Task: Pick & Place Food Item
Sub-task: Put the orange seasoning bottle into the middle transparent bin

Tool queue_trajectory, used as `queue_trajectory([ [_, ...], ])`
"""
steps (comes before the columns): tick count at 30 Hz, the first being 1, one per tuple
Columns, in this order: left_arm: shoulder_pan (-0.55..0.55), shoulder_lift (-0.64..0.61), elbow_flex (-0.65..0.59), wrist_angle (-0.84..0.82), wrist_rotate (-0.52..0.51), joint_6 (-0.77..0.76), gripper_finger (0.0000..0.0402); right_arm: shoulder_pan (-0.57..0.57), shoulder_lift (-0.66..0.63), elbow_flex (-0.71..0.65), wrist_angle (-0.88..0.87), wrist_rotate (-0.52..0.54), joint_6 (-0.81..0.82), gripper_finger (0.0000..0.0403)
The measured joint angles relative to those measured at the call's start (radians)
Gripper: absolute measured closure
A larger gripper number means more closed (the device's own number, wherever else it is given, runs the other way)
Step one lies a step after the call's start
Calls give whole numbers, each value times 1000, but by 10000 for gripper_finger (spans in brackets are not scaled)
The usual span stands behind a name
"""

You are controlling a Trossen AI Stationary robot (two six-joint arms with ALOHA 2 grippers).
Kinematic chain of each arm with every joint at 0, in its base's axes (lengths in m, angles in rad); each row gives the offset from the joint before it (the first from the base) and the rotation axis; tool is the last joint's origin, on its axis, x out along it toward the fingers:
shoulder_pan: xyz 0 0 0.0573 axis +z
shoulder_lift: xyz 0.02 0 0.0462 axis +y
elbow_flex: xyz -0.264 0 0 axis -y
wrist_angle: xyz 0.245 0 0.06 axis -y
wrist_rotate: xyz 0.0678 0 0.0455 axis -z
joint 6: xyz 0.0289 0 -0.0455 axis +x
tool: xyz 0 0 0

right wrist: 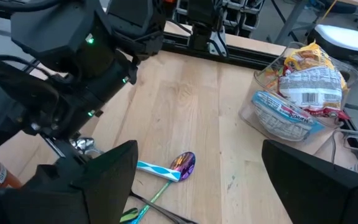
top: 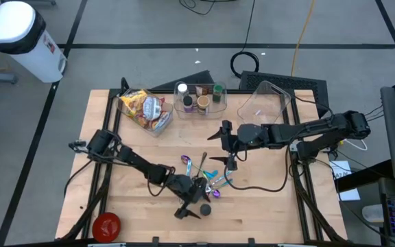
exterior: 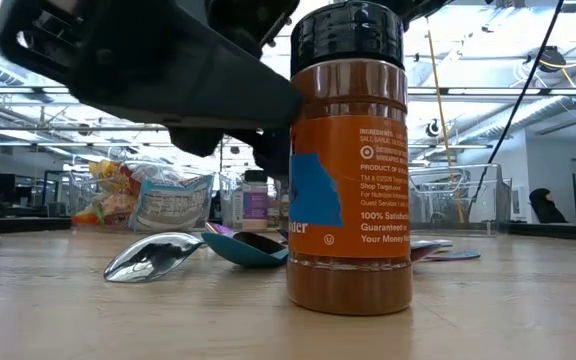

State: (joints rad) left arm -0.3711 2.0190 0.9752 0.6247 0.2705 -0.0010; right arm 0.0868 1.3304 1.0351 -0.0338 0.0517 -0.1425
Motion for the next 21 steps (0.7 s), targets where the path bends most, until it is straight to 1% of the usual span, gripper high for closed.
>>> queue_trajectory([
  [10,9,4,-1,7,43,6,28,0,0,0,7,0,-2,69],
  [21,9,4,-1,28,35,12,30,0,0,0,7,0,-3,69],
])
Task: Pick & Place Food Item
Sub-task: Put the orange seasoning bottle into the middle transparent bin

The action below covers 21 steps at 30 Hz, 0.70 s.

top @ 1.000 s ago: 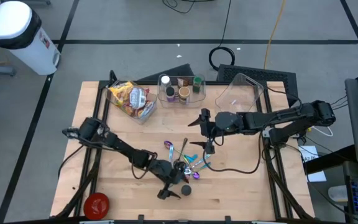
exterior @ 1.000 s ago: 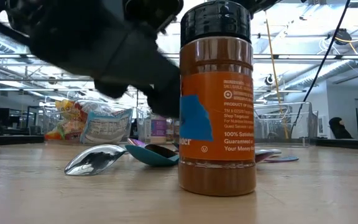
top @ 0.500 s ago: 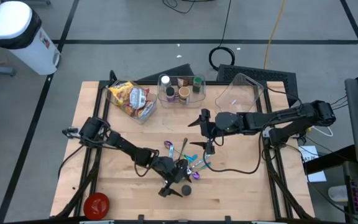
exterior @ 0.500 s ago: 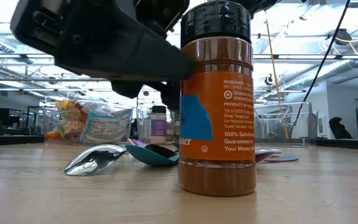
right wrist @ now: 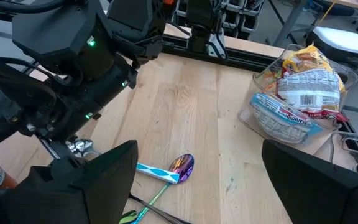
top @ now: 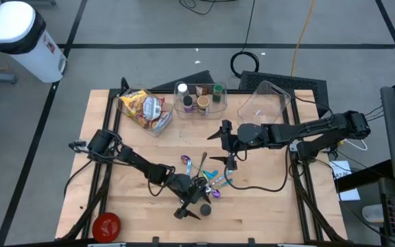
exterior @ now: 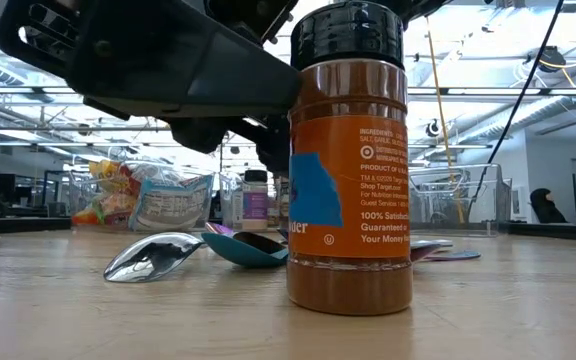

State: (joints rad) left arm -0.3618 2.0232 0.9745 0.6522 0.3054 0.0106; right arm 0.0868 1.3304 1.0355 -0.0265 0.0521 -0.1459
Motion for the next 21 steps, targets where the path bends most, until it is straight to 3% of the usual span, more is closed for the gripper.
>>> queue_trajectory([
  [4,0,0,0,0,0,4,62,0,0,0,0,0,0,69],
  [14,2,0,0,13,-4,18,210,0,0,0,0,0,0,69],
  [21,3,-55,-2,-35,-48,10,242,0,0,0,-15,13,2,69],
])
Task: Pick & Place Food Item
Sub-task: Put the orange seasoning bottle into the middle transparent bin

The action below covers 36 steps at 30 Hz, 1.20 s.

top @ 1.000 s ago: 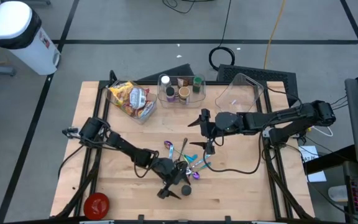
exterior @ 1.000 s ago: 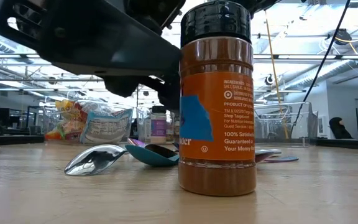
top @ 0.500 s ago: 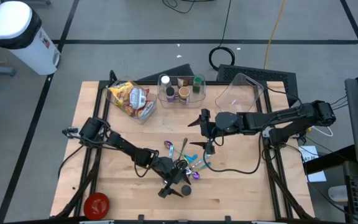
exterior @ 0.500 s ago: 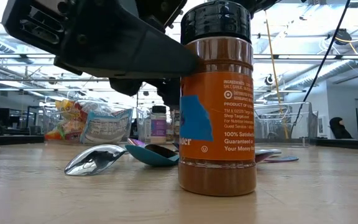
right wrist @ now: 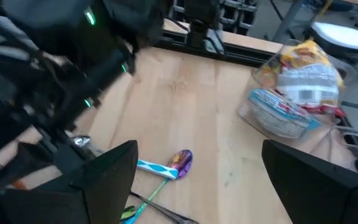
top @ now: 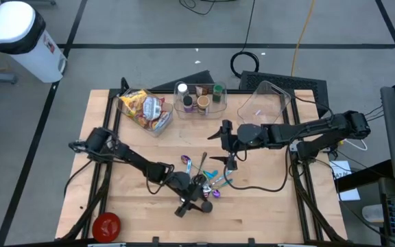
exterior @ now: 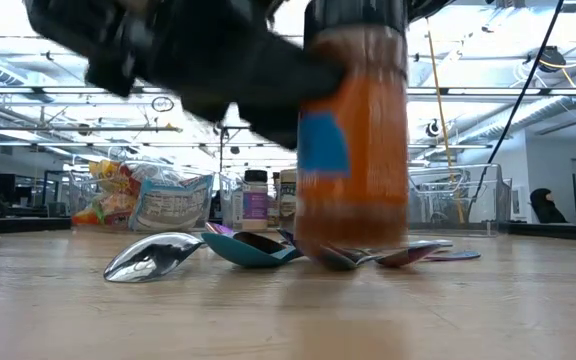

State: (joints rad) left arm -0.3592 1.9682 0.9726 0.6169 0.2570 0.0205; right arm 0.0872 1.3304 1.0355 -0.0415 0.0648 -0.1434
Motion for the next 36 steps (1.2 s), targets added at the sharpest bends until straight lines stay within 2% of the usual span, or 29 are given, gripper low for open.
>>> queue_trajectory([
  [3,0,-95,0,-125,-73,-2,244,0,-18,0,-38,51,1,69],
  [8,0,-316,0,-398,-250,50,245,0,-88,0,-132,133,62,69],
  [12,13,-450,-40,-414,-384,148,246,0,-147,-39,-130,188,90,69],
  [16,89,-520,-121,-354,-468,177,246,-16,-197,-106,-60,251,79,69],
  [20,218,-538,-218,-239,-447,152,247,-36,-245,-140,-9,246,73,69],
  [27,468,-513,-311,-160,-264,29,247,-43,-269,-177,22,246,72,69],
  [30,519,-500,-318,-151,-226,-1,247,-42,-261,-179,25,246,82,69],
  [36,538,-500,-316,-151,-242,-47,247,-43,-222,-179,66,260,105,69],
])
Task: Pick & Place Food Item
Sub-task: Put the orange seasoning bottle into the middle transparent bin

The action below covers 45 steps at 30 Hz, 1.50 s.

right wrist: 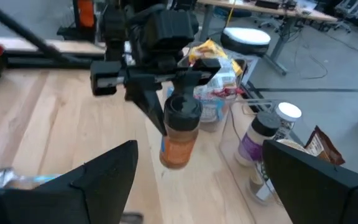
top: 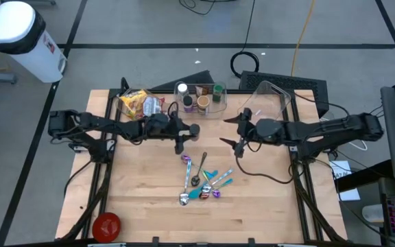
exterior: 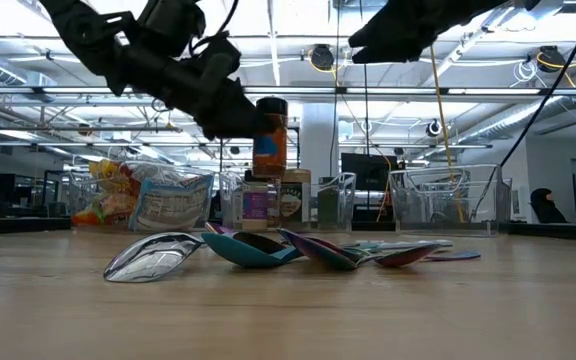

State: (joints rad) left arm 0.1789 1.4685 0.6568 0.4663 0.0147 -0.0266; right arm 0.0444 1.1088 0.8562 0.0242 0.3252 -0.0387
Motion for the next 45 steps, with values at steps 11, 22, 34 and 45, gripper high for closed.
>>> queue_trajectory([
  [11,-40,99,199,-213,-118,-14,247,-132,54,38,-16,-241,-73,69],
  [22,-38,304,395,-289,-93,86,247,-381,141,29,-10,-555,-129,69],
  [34,-28,311,398,-326,-98,57,247,-409,345,31,131,-623,-156,69],
  [45,-28,310,398,-324,-123,53,247,-390,375,32,117,-697,-124,69],
])
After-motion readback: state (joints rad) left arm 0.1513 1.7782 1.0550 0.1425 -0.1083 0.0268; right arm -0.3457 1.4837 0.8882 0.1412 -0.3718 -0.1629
